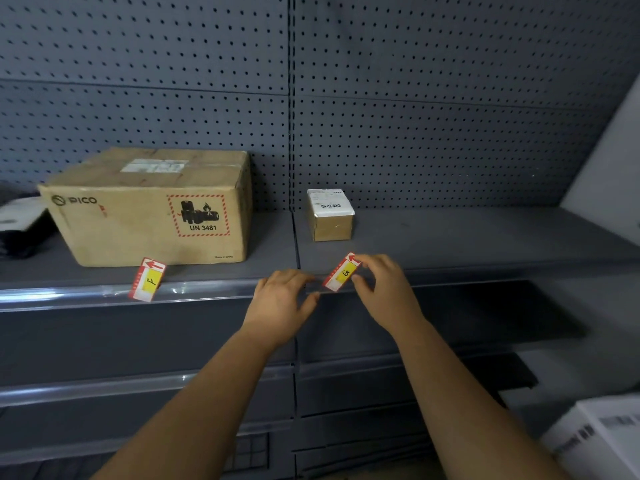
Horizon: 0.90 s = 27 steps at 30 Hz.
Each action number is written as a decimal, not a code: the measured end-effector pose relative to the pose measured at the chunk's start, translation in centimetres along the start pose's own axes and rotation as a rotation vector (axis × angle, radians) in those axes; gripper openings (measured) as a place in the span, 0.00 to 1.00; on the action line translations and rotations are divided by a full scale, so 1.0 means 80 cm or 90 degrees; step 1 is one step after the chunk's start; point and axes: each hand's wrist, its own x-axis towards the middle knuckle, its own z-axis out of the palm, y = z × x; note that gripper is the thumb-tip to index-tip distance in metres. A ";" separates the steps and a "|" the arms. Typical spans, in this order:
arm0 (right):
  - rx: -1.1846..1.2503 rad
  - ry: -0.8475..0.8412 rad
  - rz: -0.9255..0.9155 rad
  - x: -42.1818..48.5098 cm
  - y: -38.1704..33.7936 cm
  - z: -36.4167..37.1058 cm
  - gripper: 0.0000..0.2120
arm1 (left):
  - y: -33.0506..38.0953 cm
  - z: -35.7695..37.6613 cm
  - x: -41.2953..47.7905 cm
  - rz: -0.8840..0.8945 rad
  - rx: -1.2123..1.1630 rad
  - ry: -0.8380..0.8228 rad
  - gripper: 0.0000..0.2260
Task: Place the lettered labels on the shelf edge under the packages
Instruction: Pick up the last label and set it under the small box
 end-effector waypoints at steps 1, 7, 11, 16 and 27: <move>0.001 -0.015 -0.013 -0.007 -0.005 0.001 0.16 | 0.000 -0.007 -0.005 0.009 0.008 0.011 0.16; 0.000 -0.048 -0.048 -0.051 -0.059 0.004 0.18 | -0.012 -0.052 -0.048 0.036 0.038 0.031 0.17; -0.012 -0.059 -0.062 -0.078 -0.110 0.002 0.22 | -0.030 -0.096 -0.083 0.028 0.024 0.044 0.17; -0.023 -0.051 -0.097 -0.125 -0.201 0.024 0.23 | -0.076 -0.162 -0.164 0.008 0.017 0.061 0.18; 0.043 -0.148 -0.151 -0.224 -0.441 0.141 0.23 | -0.228 -0.325 -0.384 -0.117 0.069 0.085 0.21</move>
